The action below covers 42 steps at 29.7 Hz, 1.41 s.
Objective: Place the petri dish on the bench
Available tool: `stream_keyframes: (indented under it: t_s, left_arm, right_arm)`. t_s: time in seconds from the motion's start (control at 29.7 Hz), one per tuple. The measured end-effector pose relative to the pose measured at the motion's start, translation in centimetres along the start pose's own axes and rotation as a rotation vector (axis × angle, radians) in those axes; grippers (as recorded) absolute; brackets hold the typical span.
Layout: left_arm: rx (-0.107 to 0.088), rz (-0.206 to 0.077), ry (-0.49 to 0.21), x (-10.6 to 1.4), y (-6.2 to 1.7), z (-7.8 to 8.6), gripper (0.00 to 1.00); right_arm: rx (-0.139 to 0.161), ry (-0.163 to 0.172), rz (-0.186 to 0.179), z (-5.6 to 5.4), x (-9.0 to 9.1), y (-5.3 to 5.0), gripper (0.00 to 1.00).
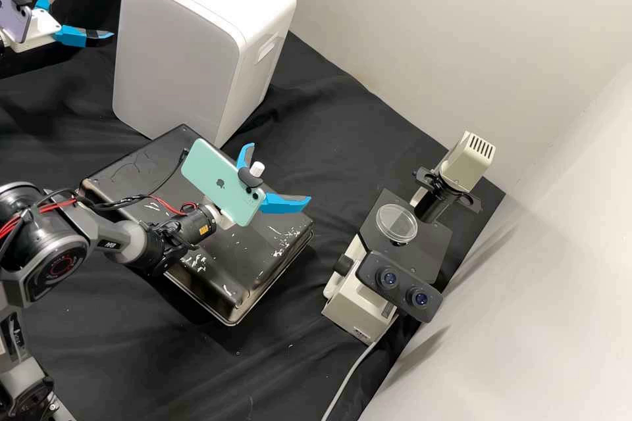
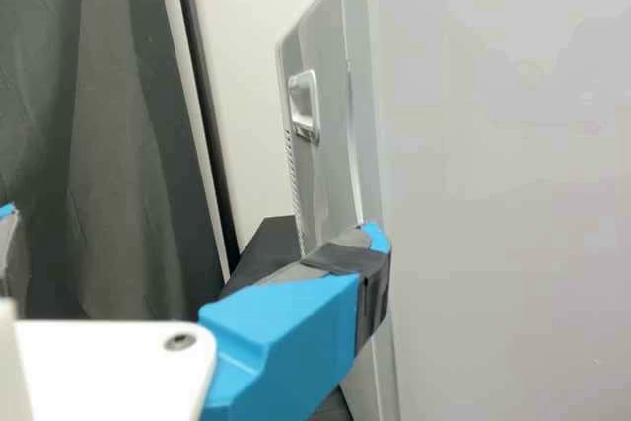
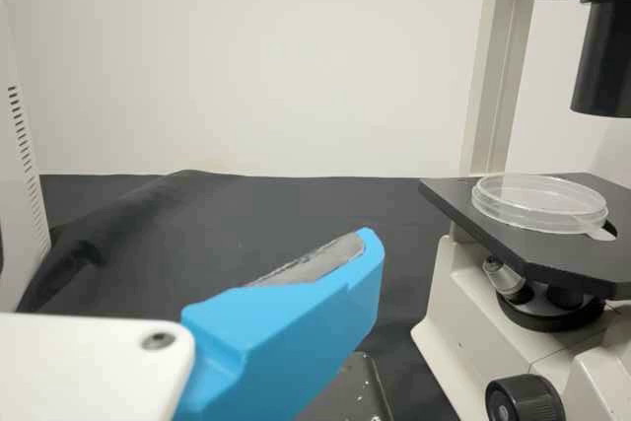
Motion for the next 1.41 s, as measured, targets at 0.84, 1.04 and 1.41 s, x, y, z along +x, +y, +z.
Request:
stream_keyframes:
  t_s: [0.84, 1.04, 1.41]
  left_arm:
    - [0.0, 0.002, -0.019, -1.0, 0.23, 0.6, 1.0]
    - [-0.002, 0.029, -0.099, -3.2, 1.22, 2.6, 1.0]
    - [0.006, -0.006, -0.289, -8.6, -0.74, 5.4, 1.0]
  right_arm:
    - [0.0, 0.0, 0.0, 0.0, 0.0, 0.0, 1.0]
    - [0.0, 0.0, 0.0, 0.0, 0.0, 0.0, 1.0]
    - [0.0, 0.0, 0.0, 0.0, 0.0, 0.0, 1.0]
